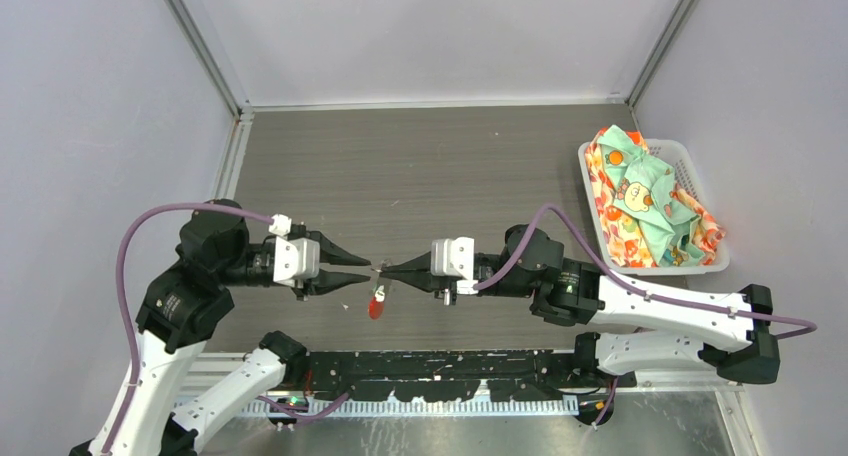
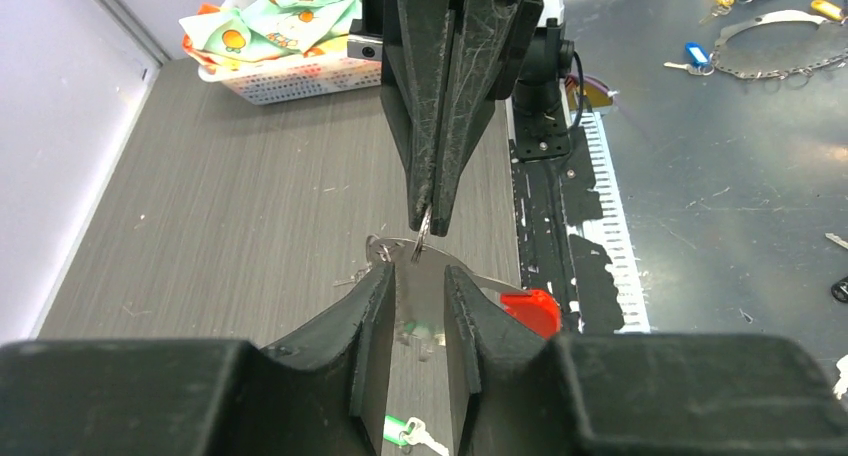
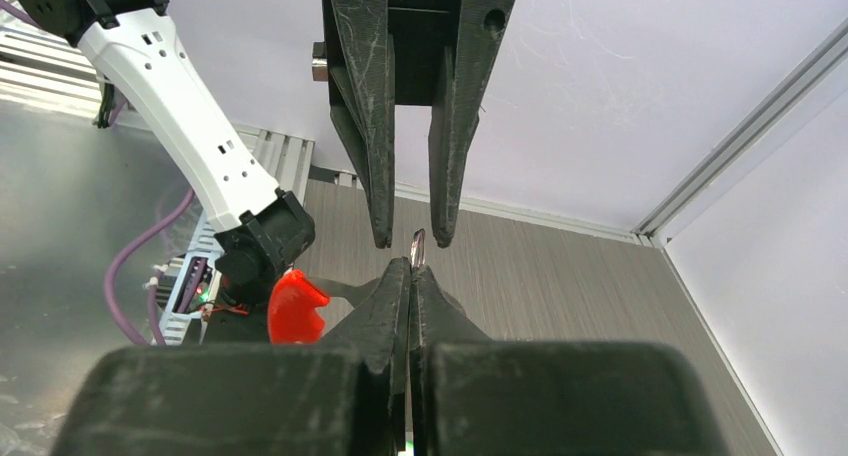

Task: Put the keys on the keyring

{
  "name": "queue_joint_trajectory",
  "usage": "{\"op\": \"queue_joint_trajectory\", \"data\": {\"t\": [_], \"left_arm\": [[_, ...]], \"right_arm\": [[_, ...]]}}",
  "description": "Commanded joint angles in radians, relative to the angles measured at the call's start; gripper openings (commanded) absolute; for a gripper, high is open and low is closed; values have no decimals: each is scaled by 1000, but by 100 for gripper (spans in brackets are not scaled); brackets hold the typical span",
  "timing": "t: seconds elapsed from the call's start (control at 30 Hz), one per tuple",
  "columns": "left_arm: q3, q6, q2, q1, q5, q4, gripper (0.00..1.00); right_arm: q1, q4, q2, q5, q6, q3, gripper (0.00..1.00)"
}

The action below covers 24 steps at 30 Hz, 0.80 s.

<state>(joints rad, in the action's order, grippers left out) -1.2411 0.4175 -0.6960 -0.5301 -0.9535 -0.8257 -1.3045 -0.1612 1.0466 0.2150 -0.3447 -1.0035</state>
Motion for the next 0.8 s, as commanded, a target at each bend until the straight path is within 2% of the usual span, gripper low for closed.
{"op": "queue_joint_trajectory", "data": {"t": [0.0, 0.27, 0.47, 0.77], "left_arm": [[-18, 2, 4, -2, -44, 13, 25], [-15, 25, 5, -2, -57, 3, 25], [-14, -25, 6, -2, -69, 42, 24], [-6, -112, 0, -2, -97, 104, 9]], "right_arm": [[1, -97, -32, 20, 20, -7, 1], [1, -117, -24, 33, 33, -3, 1], [1, -149, -11, 41, 48, 5, 1], [1, -212, 13, 35, 68, 23, 1]]}}
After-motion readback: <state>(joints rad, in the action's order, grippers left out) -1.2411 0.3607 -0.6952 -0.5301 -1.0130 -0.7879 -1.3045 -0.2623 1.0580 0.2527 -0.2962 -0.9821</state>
